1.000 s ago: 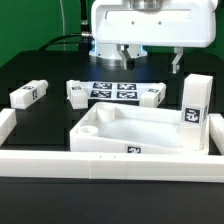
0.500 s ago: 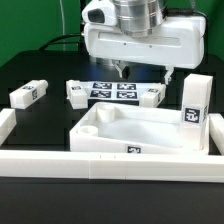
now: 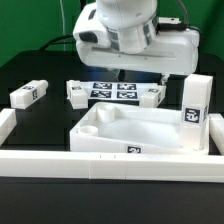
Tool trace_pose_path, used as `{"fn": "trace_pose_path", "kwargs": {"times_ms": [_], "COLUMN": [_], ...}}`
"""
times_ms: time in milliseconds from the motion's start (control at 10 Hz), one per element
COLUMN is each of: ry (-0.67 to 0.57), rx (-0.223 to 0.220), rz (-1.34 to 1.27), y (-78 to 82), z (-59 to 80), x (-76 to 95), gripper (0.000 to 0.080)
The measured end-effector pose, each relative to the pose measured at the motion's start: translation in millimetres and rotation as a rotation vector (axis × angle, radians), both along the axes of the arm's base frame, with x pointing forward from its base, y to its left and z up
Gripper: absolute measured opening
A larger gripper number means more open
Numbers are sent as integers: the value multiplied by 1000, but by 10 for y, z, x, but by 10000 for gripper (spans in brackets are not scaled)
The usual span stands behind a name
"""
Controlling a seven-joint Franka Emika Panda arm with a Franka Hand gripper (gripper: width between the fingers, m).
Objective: Assemble desk
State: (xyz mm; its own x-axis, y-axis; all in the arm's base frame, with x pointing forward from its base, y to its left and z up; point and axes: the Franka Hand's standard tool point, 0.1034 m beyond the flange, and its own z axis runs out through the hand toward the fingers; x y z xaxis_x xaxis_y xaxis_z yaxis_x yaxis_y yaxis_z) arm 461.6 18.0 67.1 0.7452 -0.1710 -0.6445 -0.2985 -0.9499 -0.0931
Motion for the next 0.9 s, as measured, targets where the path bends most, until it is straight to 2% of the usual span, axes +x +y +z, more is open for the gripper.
{"fn": "trace_pose_path", "kwargs": {"times_ms": [100, 400, 600, 800, 900], "ry": [-16, -12, -5, 128, 161], "rx": [0, 0, -3, 30, 40], "rz": [1, 1, 10, 22, 24], "y": [-28, -25, 45, 67, 53], "z": [-29, -33, -85, -139, -161], "x": [82, 66, 24, -99, -58], "gripper": [649, 649, 649, 649, 649]}}
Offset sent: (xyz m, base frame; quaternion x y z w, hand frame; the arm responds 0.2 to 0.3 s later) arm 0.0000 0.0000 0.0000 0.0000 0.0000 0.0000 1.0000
